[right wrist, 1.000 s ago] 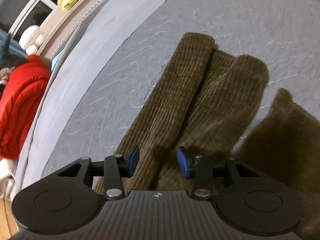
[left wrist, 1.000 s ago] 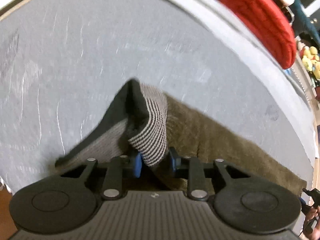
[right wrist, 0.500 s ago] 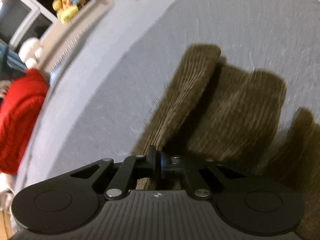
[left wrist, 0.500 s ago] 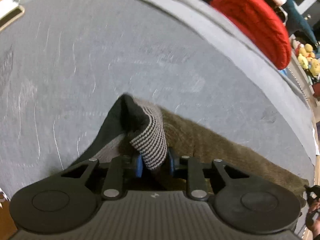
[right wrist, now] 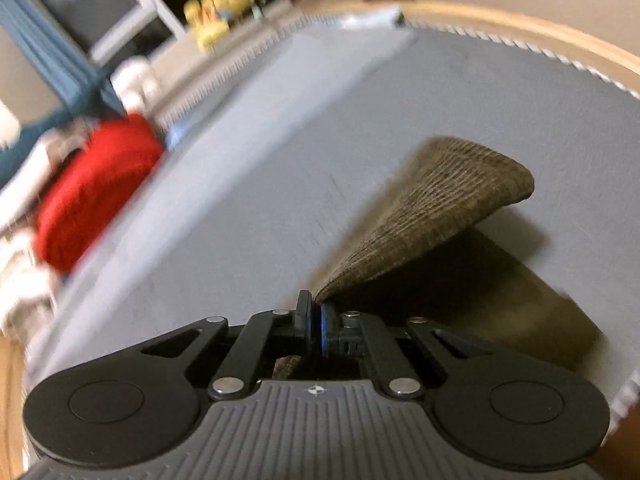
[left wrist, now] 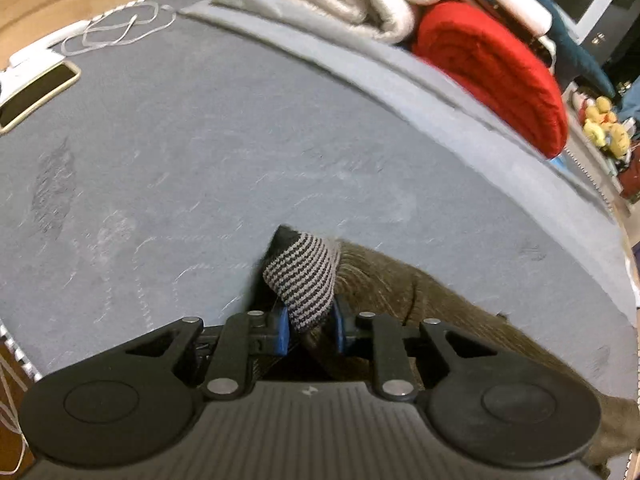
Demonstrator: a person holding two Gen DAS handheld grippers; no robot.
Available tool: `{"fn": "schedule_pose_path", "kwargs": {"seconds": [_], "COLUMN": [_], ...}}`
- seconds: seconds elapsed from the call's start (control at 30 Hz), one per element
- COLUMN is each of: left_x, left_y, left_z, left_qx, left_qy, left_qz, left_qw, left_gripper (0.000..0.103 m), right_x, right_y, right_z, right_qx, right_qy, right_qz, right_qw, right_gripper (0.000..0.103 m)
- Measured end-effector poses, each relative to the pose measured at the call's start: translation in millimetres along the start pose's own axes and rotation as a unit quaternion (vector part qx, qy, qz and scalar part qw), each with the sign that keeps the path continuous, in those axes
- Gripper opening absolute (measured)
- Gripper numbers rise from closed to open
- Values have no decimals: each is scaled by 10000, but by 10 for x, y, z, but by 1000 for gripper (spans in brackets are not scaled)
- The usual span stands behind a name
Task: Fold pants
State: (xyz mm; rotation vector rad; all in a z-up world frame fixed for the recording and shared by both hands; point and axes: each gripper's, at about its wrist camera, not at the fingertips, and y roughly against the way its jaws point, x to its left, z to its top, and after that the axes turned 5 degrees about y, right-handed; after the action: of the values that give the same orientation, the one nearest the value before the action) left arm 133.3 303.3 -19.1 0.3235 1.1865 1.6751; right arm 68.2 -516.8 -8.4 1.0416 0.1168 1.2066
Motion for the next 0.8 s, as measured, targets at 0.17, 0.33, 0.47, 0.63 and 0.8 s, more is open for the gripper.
{"fn": "schedule_pose_path", "kwargs": {"seconds": [0.17, 0.33, 0.47, 0.63, 0.8], "left_x": [32, 0, 44, 137, 117], "left_y": [-193, -298, -320, -383, -287], "left_z": [-126, -159, -112, -88, -59], "left_qx": [671, 893, 927, 964, 660], "left_qy": [-243, -77, 377, 523, 322], "left_qz": [622, 916, 759, 910, 652], "left_qw": [9955, 9918, 9921, 9898, 9952], "left_gripper": [23, 41, 54, 49, 25], "right_x": [-592, -988, -1384, -1683, -1426], "right_y": [-188, -202, -163, -189, 118], "right_z": [-585, -516, -308, -179, -111], "right_qx": [1717, 1532, 1054, 841, 99], "right_qy": [-156, -482, -1460, -2132, -1417], "right_qz": [-494, -683, -998, -1082, -975], "right_qw": [9838, 9847, 9786, 9674, 9851], "right_gripper": [4, 22, 38, 31, 6]}}
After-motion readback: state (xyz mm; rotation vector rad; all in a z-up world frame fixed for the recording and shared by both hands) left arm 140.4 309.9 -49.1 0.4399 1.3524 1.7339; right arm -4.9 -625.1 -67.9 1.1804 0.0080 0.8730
